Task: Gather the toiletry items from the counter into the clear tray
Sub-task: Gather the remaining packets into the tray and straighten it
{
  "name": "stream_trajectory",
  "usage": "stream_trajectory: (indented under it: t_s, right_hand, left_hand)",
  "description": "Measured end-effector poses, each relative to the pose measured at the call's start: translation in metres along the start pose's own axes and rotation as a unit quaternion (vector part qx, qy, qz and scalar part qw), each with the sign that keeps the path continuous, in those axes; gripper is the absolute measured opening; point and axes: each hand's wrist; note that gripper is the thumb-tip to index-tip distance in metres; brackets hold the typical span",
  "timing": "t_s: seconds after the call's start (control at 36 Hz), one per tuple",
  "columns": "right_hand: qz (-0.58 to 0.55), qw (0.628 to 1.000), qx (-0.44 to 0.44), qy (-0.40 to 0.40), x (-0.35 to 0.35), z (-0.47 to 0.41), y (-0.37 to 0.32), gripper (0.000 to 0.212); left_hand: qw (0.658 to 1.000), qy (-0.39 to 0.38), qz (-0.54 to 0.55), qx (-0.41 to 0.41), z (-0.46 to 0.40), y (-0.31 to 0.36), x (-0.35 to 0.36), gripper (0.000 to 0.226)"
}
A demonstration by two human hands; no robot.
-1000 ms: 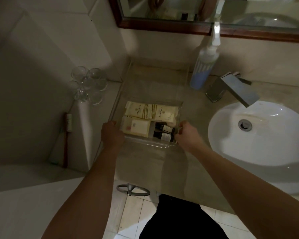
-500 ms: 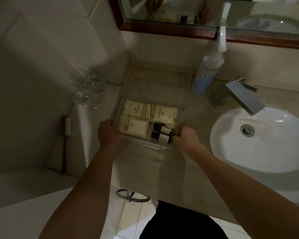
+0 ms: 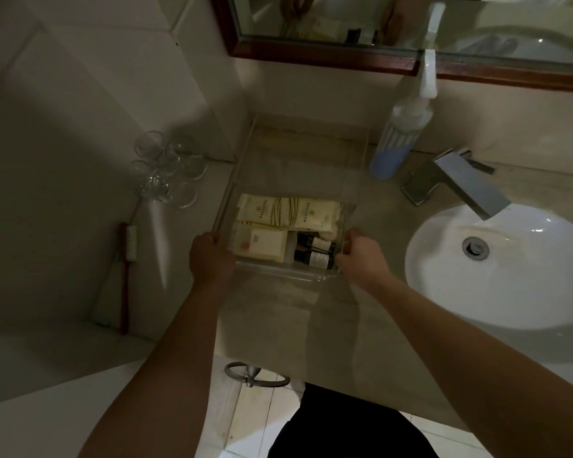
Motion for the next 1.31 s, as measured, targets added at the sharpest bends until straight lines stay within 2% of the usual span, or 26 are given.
stream_trajectory:
  t_s: [0.44,0.69,0.94,1.14,1.31]
  right_hand:
    - [0.001,1.0,0.008,0.011,0.002,-0.002,0.002,0.034]
    - [-0.019,0.999,0.025,0.013,0.009,0.0,0.008,0.032]
    - [0.007,0.998,-0.008,0.059,-0.003,-0.022,0.003,0.033]
    - [-0.061,0.995,-0.001,0.076,0.0,-0.03,0.008,0.034]
    - [-0.124,0.99,-0.03,0.066,-0.002,-0.024,0.009,0.049]
  left_hand:
    - [0.999,-0.003,0.032,-0.002,0.006,0.004,0.001,0.047]
    - [0.999,0.018,0.025,0.024,-0.001,0.014,-0.004,0.044]
    - [0.999,0.009,0.014,0.039,-0.01,0.033,-0.002,0.04]
    - [0.998,-0.018,0.033,0.045,-0.016,0.04,-0.001,0.05]
    - [0.996,-0.019,0.075,0.045,-0.015,0.051,0.002,0.043]
Point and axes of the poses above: each hand's wrist, its own z-axis away from the middle knuckle, its own x-axis out of the palm, y = z × x, and after that the axes turned 10 degrees about -z, right-handed
